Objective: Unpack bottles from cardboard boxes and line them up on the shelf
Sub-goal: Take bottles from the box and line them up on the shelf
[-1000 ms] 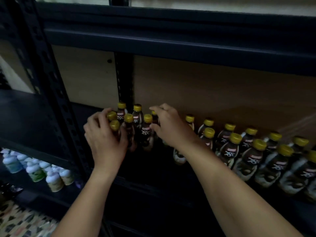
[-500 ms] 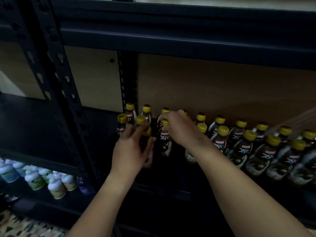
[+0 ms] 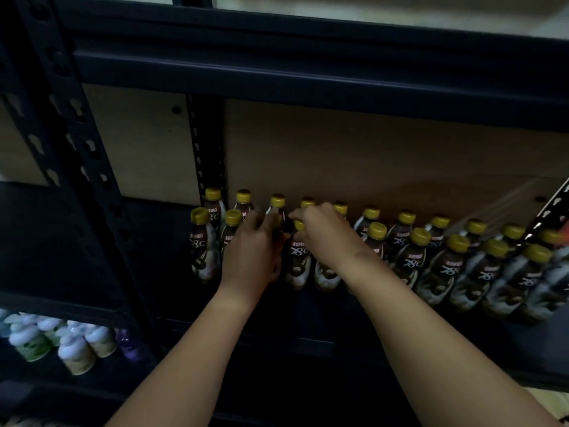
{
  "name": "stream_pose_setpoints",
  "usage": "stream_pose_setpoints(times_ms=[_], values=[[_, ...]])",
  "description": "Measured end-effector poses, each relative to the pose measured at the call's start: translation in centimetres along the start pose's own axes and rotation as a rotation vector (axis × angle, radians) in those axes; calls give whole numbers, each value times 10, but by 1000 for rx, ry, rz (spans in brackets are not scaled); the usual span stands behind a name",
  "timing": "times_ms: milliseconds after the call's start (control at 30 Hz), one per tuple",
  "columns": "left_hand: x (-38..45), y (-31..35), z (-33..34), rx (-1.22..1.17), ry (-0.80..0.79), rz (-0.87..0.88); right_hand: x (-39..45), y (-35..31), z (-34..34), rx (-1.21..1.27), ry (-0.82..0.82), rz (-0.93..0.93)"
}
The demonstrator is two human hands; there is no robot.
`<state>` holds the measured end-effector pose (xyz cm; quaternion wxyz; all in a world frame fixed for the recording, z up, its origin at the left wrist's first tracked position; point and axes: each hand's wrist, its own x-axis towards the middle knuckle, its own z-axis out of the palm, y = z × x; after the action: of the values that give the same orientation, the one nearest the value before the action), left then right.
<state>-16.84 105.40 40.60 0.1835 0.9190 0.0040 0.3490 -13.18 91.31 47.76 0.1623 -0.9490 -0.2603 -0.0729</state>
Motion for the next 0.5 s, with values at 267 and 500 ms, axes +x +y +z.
stream_pose_setpoints(times_ms=[267, 500], values=[[4, -1, -3, 28, -37, 13, -5, -1, -2, -3, 14, -17], [5, -3, -6, 26, -61, 25, -10, -3, -4, 8, 18, -22]])
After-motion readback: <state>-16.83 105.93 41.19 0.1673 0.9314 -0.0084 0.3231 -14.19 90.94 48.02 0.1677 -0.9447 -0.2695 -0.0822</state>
